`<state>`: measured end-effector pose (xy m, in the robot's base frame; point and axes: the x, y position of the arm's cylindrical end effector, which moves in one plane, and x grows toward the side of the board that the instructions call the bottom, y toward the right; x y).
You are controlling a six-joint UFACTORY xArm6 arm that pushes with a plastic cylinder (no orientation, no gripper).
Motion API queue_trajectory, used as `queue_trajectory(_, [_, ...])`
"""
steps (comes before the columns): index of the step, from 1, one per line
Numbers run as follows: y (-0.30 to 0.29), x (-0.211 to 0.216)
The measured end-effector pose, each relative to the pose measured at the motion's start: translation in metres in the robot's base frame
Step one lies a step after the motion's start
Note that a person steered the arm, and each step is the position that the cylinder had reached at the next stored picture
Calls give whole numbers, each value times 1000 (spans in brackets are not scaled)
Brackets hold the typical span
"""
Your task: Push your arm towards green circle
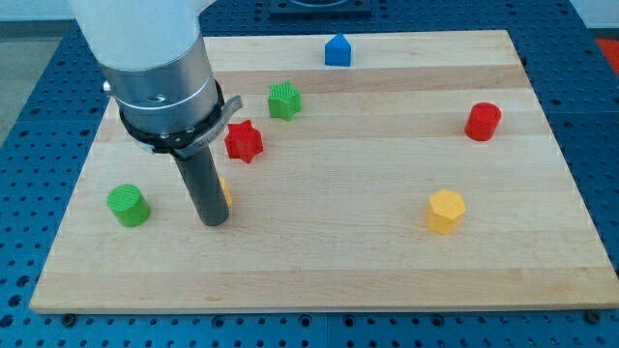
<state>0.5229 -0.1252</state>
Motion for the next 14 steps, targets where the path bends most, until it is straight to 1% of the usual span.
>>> queue_trajectory(1, [25, 0])
queue_trajectory(2, [34, -20])
queue_trajectory(3, [-7, -23])
queue_trajectory(4, [-6, -25])
queue_trajectory(5, [17, -22])
queue_trajectory(8, [42, -22])
queue_trajectory(11, [42, -23])
queue_trajectory(12, [42, -20])
queue_trajectory(13, [41, -9])
queue_trajectory(14, [14, -6])
